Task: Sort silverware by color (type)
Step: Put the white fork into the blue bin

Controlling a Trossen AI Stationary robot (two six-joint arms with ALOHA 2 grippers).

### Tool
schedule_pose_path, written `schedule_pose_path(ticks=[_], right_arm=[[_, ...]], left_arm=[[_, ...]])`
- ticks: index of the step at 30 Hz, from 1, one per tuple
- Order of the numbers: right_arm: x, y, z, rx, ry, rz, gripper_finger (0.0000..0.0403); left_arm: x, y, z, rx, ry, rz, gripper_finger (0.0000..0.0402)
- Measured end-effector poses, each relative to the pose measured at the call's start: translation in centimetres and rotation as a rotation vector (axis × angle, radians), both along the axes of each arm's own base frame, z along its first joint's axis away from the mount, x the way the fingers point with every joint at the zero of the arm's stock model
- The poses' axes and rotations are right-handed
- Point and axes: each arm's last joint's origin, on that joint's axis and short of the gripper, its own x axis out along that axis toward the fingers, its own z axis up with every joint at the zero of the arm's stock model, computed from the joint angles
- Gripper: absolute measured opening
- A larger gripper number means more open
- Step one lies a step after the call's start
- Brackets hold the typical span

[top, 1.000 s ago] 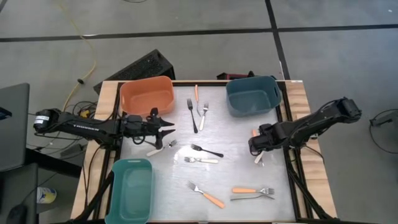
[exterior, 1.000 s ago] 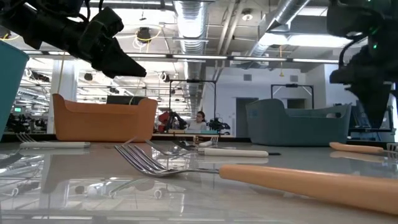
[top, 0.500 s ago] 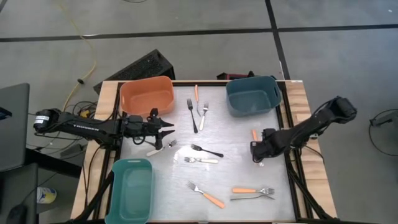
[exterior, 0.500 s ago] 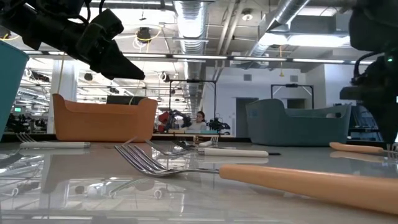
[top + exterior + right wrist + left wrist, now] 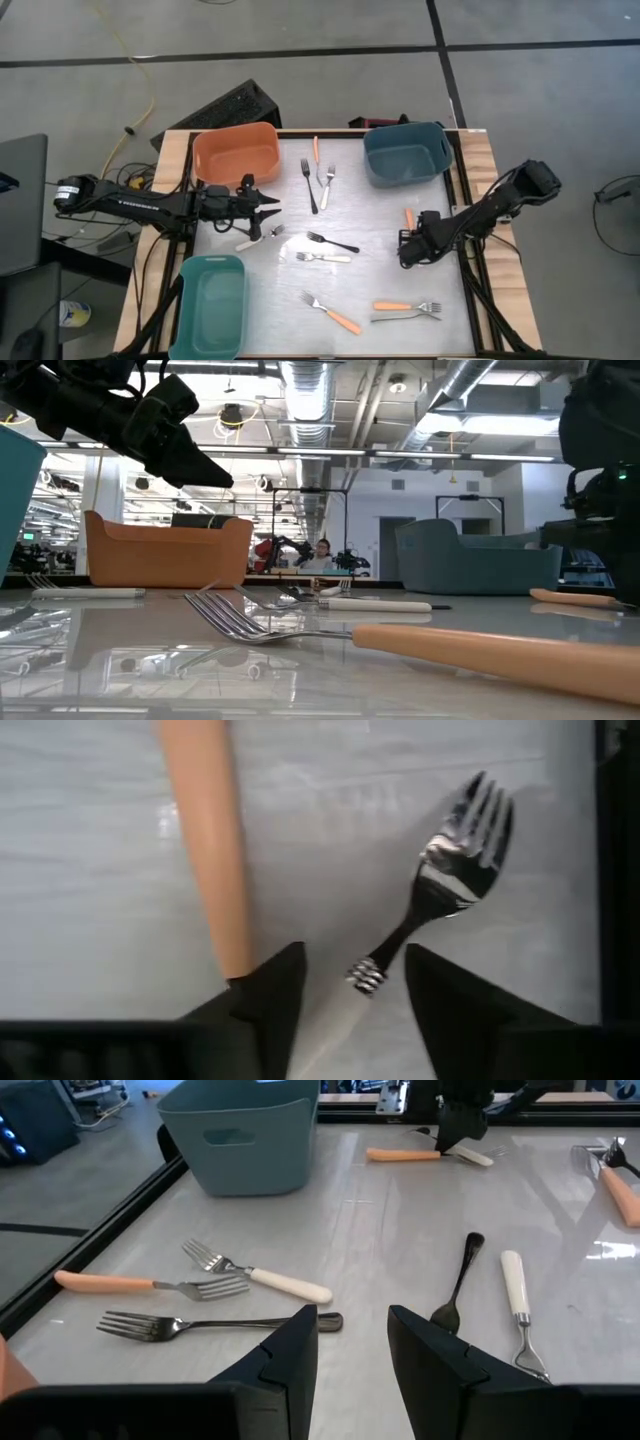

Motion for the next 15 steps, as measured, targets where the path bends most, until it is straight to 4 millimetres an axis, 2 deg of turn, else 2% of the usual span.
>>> schedule_pose_path(ticks=[4,6,12,15], right_arm=[[0.1,0.0,0.2,0.000,-0.033,-0.003,0.0091],[0.1,0.0,0.3,-0.012,-0.048,-0.004,0.0064],[-0.1,-0.6,0.6,-0.092,-0.068,-0.028,0.0064],[-0.1,-0.9,1.4,-0.136,-0.052,-0.034,0.0064]], left_arm=[[0.0,0.0,0.0,-0.004,0.000,-0.001,0.0111],[0.0,0.0,0.0,-0.005,-0.001,-0.001,0.0111],[0.0,0.0,0.0,-0.008,0.000,0.001,0.0111],[0.0,0.0,0.0,-0.008,0.000,0.001,0.0111]])
